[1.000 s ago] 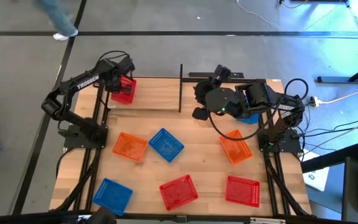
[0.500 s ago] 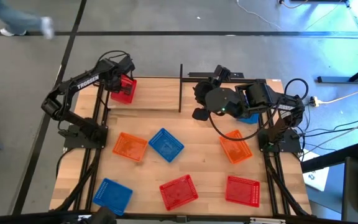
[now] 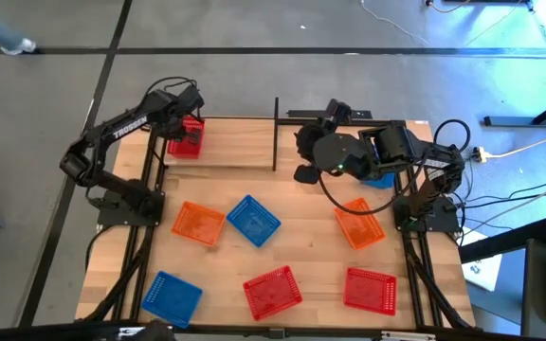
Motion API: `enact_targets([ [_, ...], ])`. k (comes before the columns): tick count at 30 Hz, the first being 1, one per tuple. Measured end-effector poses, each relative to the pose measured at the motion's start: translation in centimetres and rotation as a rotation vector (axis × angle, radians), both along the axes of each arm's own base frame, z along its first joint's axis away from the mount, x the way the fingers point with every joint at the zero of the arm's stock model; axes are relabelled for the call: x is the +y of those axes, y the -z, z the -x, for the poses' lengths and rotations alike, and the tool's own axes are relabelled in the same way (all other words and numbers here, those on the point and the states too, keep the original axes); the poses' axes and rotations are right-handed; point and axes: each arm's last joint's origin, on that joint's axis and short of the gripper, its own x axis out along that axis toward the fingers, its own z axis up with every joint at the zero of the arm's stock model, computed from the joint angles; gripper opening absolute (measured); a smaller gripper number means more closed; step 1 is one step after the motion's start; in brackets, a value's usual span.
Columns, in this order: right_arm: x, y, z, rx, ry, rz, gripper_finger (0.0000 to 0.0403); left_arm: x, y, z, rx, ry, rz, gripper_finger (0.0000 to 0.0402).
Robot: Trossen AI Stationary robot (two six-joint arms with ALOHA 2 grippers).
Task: Stack baskets on shelf by color
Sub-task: Put the top red bin on the shelf, then put the center blue bin on the shelf
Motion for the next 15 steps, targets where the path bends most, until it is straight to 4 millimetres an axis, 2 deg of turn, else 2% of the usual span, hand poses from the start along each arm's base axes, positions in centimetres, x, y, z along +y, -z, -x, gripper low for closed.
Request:
enact_targets([
  [5, 0.1, -0.4, 0.8, 0.017, -0.079, -0.047, 0.0117, -3.0, -2.4, -0.5, -0.088, 0.103, -0.086, 0.0065],
  [12, 0.7, -0.9, 2.4, 0.081, -0.464, -0.344, 0.0117, -10.1, -6.0, -1.0, -0.344, 0.489, -0.096, 0.0062],
  [15, 0.9, -0.3, 2.3, 0.114, -0.513, -0.488, 0.0117, -13.1, -7.1, -0.5, -0.444, 0.650, -0.092, 0.0062],
])
